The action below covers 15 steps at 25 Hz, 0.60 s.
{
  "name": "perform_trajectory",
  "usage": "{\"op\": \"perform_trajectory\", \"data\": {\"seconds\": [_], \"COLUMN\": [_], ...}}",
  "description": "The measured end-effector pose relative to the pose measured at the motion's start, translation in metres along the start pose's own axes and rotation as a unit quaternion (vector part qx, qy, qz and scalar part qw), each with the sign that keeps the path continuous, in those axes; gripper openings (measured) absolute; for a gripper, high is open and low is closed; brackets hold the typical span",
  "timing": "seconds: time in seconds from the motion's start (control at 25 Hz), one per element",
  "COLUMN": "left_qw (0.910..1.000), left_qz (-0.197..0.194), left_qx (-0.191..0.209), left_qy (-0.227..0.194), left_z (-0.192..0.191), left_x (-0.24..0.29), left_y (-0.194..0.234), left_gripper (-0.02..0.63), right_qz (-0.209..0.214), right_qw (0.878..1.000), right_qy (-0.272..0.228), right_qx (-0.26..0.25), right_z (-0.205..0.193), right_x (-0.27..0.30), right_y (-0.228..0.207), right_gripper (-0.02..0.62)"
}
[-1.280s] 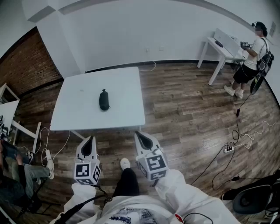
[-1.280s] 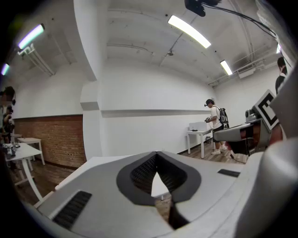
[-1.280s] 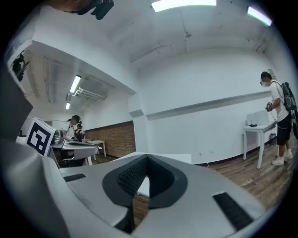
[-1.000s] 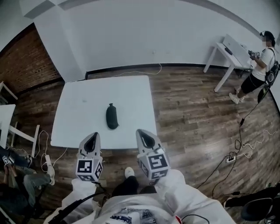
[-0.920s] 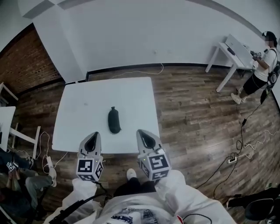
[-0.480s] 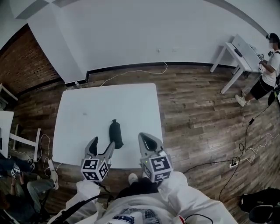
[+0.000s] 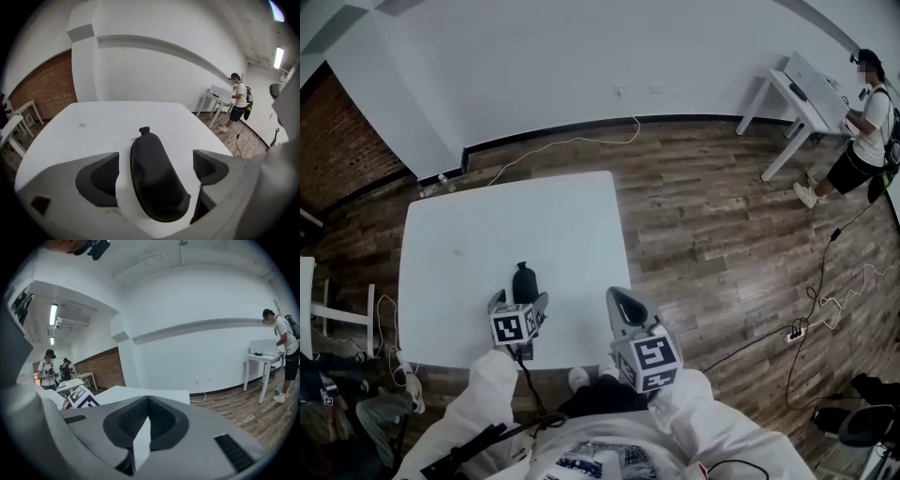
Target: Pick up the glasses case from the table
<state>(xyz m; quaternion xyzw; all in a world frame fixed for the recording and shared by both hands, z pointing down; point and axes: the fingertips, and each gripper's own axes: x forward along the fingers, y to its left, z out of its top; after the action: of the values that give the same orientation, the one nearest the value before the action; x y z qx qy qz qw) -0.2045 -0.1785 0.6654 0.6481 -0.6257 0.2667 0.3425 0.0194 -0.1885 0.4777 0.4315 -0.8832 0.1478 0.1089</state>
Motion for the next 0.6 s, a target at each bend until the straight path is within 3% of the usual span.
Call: {"op": "perform_trajectory", "data": {"seconds": [0.16, 0.32, 0.4, 0.44, 0.6], "left_qw": [0.998, 0.9958, 0.9947, 0.9941, 0.9954], "left_qz": [0.043, 0.05, 0.041, 0.037, 0.03], "left_qx": [-0.014, -0.005, 0.013, 0.021, 0.016], "left_qy": [0.044, 0.076, 0.093, 0.1, 0.089], "left_z": [-0.013, -0.027, -0.031, -0.031, -0.021], "left_x": [0.02, 0.029, 0.031, 0.032, 0.024], "left_y": [0.013, 0.015, 0.011, 0.009, 0.006], "left_gripper": [0.511, 0.511, 0.478, 0.41, 0.387], "right_qz": [-0.017, -0.022, -0.021, -0.021, -0.016], "right_qw": [1.0, 1.0, 1.0, 1.0, 1.0], "right_qy": [0.003, 0.002, 0.003, 0.003, 0.004], "right_qx": [0.009, 0.013, 0.014, 0.013, 0.014], "right_z": [-0.001, -0.004, -0.006, -0.007, -0.008], "right_x": [-0.009, -0.014, -0.014, -0.013, -0.011], "right_y": [-0.02, -0.027, -0.027, -0.027, -0.026], "right_gripper": [0.006, 0.006, 0.006, 0.006, 0.006]}}
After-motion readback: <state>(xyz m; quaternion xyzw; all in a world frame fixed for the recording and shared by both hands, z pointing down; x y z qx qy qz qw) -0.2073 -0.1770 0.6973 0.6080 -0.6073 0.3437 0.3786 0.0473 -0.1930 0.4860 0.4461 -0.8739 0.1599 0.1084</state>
